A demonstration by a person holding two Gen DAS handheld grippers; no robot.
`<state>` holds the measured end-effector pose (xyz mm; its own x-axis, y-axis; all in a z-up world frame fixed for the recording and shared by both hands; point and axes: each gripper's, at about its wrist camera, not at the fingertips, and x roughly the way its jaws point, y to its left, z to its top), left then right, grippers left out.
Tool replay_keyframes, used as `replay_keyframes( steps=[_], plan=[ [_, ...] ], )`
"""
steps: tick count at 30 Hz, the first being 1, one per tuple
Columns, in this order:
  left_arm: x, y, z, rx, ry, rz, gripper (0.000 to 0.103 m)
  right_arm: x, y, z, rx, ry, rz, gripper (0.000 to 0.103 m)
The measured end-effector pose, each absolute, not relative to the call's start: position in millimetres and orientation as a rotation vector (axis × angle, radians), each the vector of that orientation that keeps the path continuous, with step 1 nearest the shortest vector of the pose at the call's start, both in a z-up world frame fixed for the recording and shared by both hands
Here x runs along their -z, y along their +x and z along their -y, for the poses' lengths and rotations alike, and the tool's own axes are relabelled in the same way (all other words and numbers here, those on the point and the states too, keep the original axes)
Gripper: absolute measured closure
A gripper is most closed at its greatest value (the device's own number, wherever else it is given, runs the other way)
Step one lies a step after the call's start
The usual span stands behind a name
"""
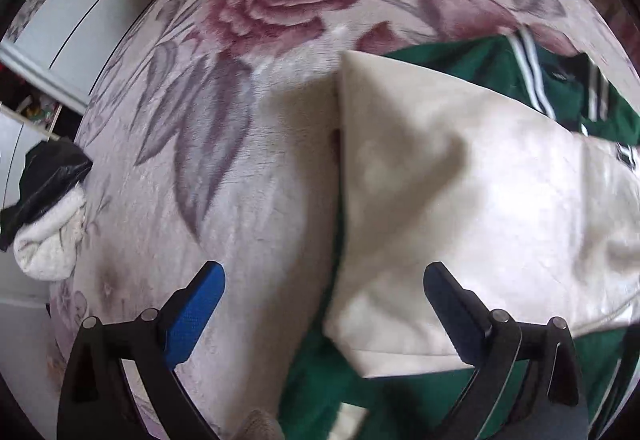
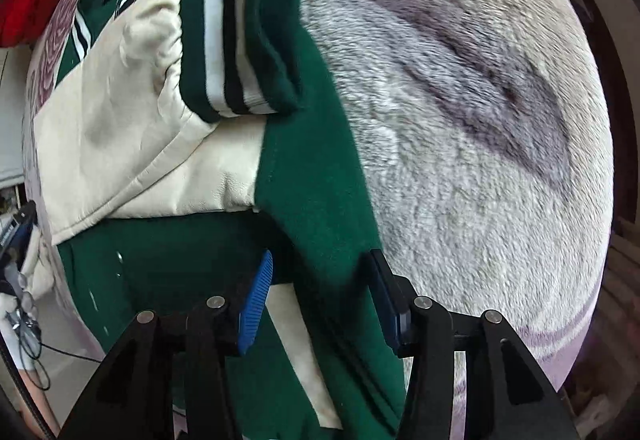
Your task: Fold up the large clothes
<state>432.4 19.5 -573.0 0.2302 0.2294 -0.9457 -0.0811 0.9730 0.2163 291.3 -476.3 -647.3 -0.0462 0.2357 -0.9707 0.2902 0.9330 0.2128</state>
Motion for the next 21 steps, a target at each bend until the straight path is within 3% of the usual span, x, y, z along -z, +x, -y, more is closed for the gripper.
replay_keyframes(
  steps=[1, 4, 10, 16, 19, 21],
  plan=[
    [576.7, 435.4, -13.0, -0.201, 0.145, -1.322, 0.000, 646.6, 295.6, 471.3, 0.066, 0.365, -1.608, 0.072],
    [590.2, 440.7, 12.4, -0.152, 0.205, -1.340, 0.000, 640.4, 299.8, 491.9, 0.238, 0.424, -1.505, 0.083],
    [602.8, 444.6, 36.0, -0.095, 0.304, -1.334, 0.000, 662.0, 273.9, 545.9, 0.352, 0.664, -1.495, 0.081],
    [584.2, 441.8, 31.6, -0.099, 0.279, -1.324, 0.000, 636.2, 277.5, 529.0, 0.195, 0.565, -1.515, 0.070],
    [563.6, 433.1, 26.9, -0.117, 0.259, -1.295, 0.000, 646.5, 284.8, 518.0, 0.228, 0.393, -1.541, 0.072],
    [552.0, 427.0, 16.9, -0.149, 0.243, -1.286, 0.000, 654.9, 283.8, 536.5, 0.299, 0.495, -1.506, 0.074]
  ],
)
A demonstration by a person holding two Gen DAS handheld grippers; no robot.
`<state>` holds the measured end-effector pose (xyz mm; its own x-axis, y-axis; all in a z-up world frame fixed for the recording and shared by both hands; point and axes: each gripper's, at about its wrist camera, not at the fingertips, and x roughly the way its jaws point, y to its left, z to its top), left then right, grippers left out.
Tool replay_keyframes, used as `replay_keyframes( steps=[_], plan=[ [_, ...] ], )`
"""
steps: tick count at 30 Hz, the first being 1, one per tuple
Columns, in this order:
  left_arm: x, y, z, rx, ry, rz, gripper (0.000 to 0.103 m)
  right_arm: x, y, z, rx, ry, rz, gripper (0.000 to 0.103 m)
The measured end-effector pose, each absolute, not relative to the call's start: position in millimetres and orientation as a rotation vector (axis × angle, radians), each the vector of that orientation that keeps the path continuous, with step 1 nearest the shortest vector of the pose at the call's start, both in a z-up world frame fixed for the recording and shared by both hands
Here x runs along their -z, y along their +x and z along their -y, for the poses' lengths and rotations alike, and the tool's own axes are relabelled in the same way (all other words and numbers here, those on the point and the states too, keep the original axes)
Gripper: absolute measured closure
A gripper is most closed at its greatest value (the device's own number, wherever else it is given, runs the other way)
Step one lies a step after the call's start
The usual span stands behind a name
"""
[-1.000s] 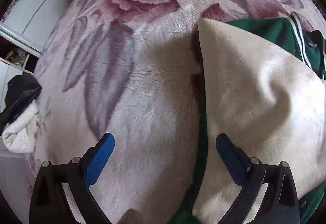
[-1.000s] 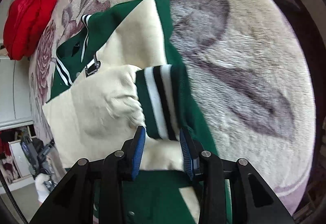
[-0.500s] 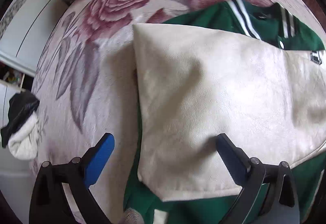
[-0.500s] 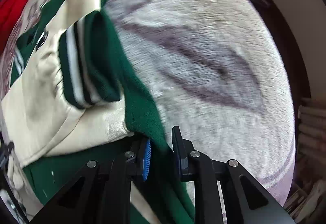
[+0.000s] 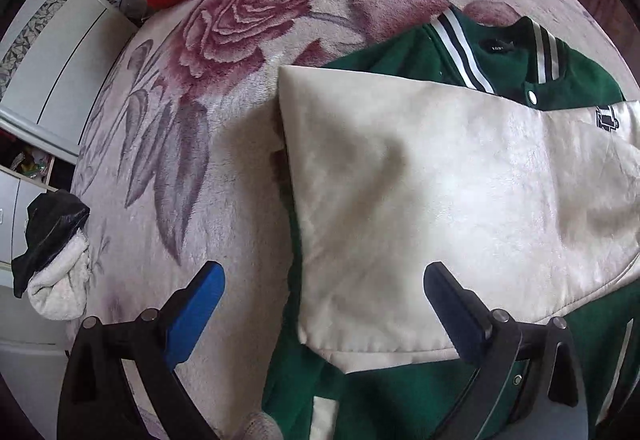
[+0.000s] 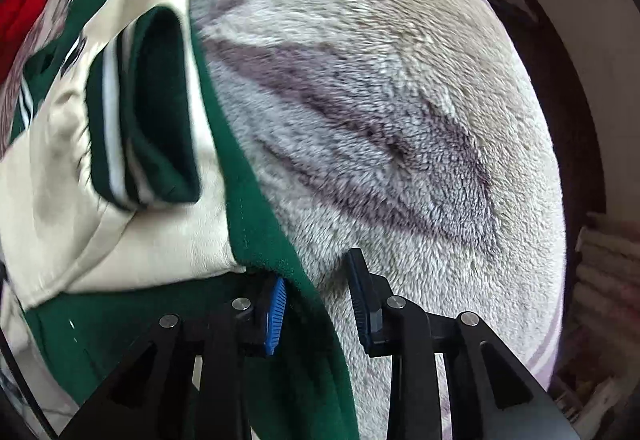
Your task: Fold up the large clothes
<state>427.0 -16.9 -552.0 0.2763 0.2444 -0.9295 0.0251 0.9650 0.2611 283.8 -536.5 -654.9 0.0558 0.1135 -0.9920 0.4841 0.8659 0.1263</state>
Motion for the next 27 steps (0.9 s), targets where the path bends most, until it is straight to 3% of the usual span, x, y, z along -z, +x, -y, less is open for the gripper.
replay_keyframes(
  steps=[2, 6, 12, 21, 24, 27],
  plan=[
    [544.3, 420.7, -0.2, -0.193, 0.227, -1.286, 0.000, 657.2, 277.6, 546.4, 0.346, 0.583, -1.494, 0.074],
    [536.5, 392.8, -49.7, -0.288, 0.169, -1.329, 0.000, 634.7, 274.9, 514.8, 0.406, 0.452, -1.547, 0.070],
    [547.3, 313.0, -112.0, -0.405, 0.163, -1.438, 0.000, 602.0, 228.1, 420.7, 0.121, 0.740, -1.571, 0.066],
    [599.1, 216.4, -93.5, -0.315, 0.208, -1.584, 0.000, 694.9, 155.5, 213.5, -0.290, 0.961, -1.849, 0.066],
    [598.1, 204.8, -86.6, -0.282, 0.192, -1.586, 0.000, 704.2, 146.5, 204.4, -0.171, 0.909, -1.814, 0.103],
    [589.4, 194.6, -81.2, -0.247, 0.168, -1.575, 0.000, 676.0, 138.5, 214.8, -0.073, 0.807, -1.742, 0.103]
  ],
)
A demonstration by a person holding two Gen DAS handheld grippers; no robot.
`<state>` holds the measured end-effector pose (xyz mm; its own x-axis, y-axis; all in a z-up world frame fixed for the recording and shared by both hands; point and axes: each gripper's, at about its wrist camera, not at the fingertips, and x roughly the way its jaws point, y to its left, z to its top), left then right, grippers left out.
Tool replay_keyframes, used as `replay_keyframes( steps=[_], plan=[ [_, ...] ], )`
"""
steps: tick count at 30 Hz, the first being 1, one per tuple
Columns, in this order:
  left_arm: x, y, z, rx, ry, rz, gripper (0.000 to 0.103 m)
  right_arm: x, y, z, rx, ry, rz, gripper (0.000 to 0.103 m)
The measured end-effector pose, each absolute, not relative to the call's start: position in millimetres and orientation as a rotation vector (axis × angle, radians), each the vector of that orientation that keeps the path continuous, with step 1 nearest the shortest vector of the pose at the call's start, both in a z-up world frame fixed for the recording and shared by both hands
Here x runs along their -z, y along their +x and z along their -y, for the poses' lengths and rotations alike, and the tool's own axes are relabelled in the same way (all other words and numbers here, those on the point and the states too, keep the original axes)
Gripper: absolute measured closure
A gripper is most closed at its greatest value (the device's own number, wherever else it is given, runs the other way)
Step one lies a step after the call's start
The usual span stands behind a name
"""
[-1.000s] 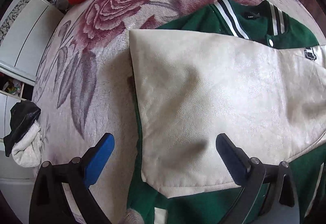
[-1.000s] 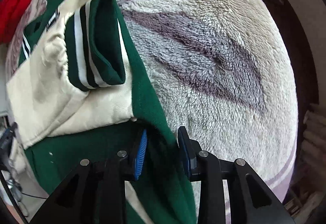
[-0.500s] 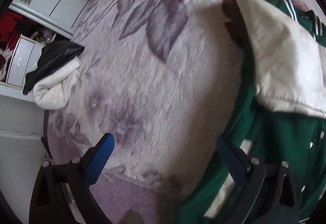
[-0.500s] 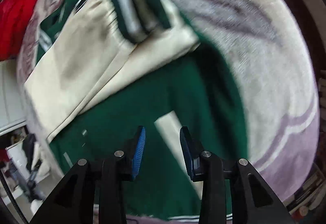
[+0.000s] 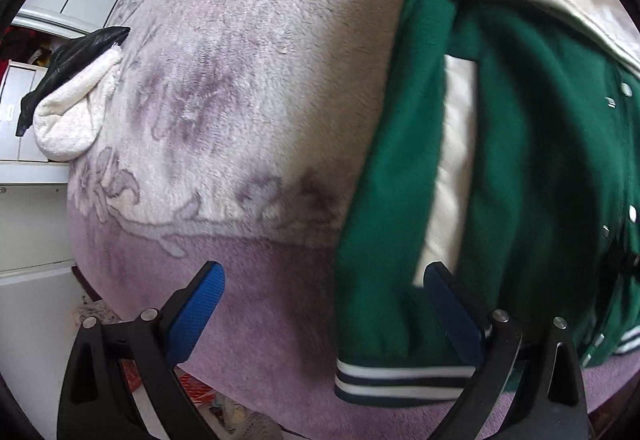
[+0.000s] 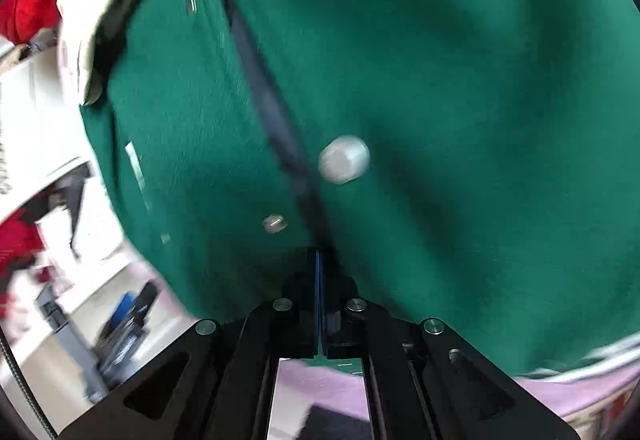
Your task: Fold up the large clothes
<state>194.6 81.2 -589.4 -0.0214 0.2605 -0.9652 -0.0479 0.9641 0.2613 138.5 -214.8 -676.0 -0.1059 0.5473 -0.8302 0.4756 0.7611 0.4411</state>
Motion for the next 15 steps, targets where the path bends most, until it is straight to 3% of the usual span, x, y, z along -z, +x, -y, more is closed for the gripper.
replay_keyframes(
  steps=[5, 6, 8, 9, 13, 14, 15],
  plan=[
    [587.7, 178.2, -84.1, -0.233, 0.157, -1.584, 0.000, 669.7, 128.5, 233.3, -0.172, 0.861, -1.779, 0.100],
    [588.1, 176.1, -86.6, -0.235, 0.153, -1.586, 0.000, 679.0, 124.2, 230.3, -0.213, 0.889, -1.815, 0.093],
    [589.6, 173.0, -90.6, -0.241, 0.155, -1.584, 0.000, 694.1, 109.2, 212.7, -0.289, 0.968, -1.854, 0.062],
    [590.9, 172.2, -91.8, -0.243, 0.160, -1.582, 0.000, 699.8, 104.7, 202.4, -0.285, 0.970, -1.866, 0.056],
    [596.6, 171.5, -93.3, -0.240, 0.173, -1.580, 0.000, 710.8, 99.7, 179.7, -0.240, 0.922, -1.871, 0.054],
    [596.8, 171.8, -92.4, -0.237, 0.173, -1.577, 0.000, 707.1, 101.5, 174.2, -0.232, 0.927, -1.853, 0.059],
    [596.2, 171.9, -91.2, -0.235, 0.173, -1.573, 0.000, 701.9, 109.0, 163.1, -0.223, 0.914, -1.826, 0.096]
  ],
)
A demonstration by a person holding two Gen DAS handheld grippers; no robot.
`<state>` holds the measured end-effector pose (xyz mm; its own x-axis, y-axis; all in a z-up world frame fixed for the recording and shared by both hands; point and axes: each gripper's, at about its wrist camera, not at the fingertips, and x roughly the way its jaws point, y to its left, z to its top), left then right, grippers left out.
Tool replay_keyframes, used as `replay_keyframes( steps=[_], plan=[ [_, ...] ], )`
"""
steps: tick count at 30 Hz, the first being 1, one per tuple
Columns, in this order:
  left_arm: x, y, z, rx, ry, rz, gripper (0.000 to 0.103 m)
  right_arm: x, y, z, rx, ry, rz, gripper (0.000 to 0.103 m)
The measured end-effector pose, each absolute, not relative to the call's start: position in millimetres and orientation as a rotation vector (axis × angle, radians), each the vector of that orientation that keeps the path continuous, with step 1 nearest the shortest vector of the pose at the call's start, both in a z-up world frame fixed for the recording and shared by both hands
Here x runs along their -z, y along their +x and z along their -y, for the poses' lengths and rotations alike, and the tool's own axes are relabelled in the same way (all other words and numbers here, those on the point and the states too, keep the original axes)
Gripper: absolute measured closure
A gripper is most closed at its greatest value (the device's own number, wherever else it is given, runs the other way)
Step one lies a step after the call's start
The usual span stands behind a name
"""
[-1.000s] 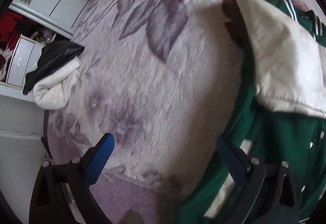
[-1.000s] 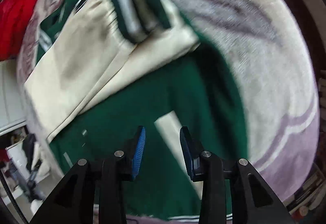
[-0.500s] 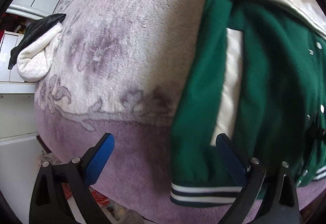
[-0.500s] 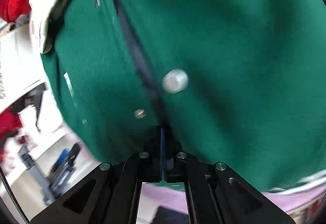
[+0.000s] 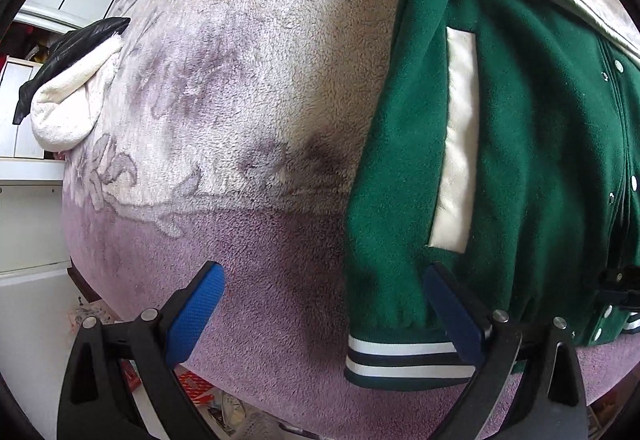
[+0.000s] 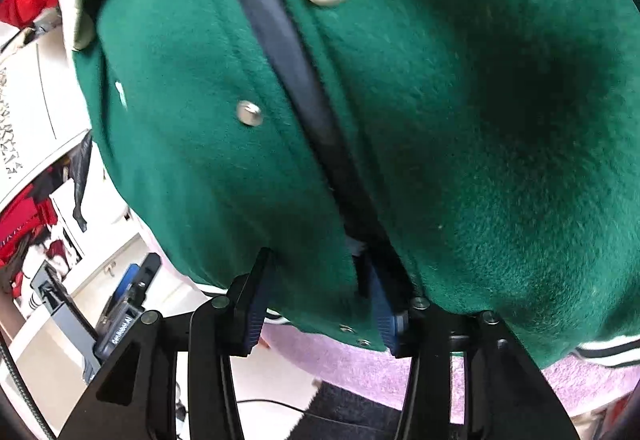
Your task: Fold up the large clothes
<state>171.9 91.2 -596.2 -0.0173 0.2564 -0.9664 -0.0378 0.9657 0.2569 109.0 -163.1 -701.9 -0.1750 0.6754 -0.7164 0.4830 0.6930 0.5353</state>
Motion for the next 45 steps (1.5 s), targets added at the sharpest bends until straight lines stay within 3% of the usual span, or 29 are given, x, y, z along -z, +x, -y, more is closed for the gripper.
replay_keyframes(
  steps=[5, 11, 13, 14, 16, 21, 24, 28, 32, 37, 38, 40, 41, 44, 45],
  plan=[
    [589.3, 171.0, -82.5, -0.206, 0.173, -1.566, 0.000, 662.2, 101.2, 150.3, -0.114, 0.815, -1.761, 0.096],
    [587.0, 171.4, -67.9, -0.165, 0.223, -1.587, 0.000, 668.9, 104.0, 158.1, -0.039, 0.800, -1.802, 0.093],
    [571.6, 180.5, -64.1, -0.152, 0.227, -1.566, 0.000, 663.6, 107.8, 164.6, -0.026, 0.780, -1.919, 0.082],
    [560.9, 189.2, -61.1, -0.143, 0.227, -1.547, 0.000, 654.0, 112.1, 166.0, -0.038, 0.787, -1.908, 0.080],
    [538.6, 217.0, -50.8, -0.117, 0.237, -1.496, 0.000, 629.5, 119.9, 186.4, -0.063, 0.789, -1.872, 0.066],
    [512.3, 303.8, -11.3, -0.072, 0.323, -1.327, 0.000, 575.4, 170.9, 213.6, -0.031, 0.725, -1.742, 0.062],
    [530.6, 343.4, -2.5, -0.094, 0.358, -1.318, 0.000, 563.1, 192.1, 243.9, 0.067, 0.670, -1.682, 0.062],
    [584.5, 359.3, -31.6, -0.191, 0.348, -1.402, 0.000, 596.7, 193.3, 319.4, 0.166, 0.636, -1.722, 0.062],
    [645.1, 356.3, -83.5, -0.307, 0.292, -1.550, 0.000, 623.8, 179.4, 320.4, 0.254, 0.661, -1.781, 0.062],
    [617.1, 345.2, -96.0, -0.272, 0.193, -1.490, 0.000, 601.3, 204.4, 300.8, 0.113, 0.867, -1.614, 0.061],
    [615.1, 344.5, -93.8, -0.262, 0.189, -1.475, 0.000, 601.8, 215.2, 293.9, 0.059, 0.946, -1.574, 0.058],
    [614.3, 348.4, -87.3, -0.237, 0.192, -1.454, 0.000, 619.2, 246.9, 287.0, -0.044, 1.132, -1.486, 0.029],
    [615.4, 352.5, -81.7, -0.228, 0.212, -1.440, 0.000, 626.9, 263.2, 265.4, -0.063, 1.192, -1.448, 0.028],
    [619.8, 372.4, -69.6, -0.209, 0.253, -1.397, 0.000, 668.4, 308.4, 235.1, -0.077, 1.419, -1.384, 0.029],
    [623.9, 379.6, -65.4, -0.205, 0.277, -1.388, 0.000, 676.9, 318.3, 232.1, -0.069, 1.527, -1.314, 0.053]
  ],
)
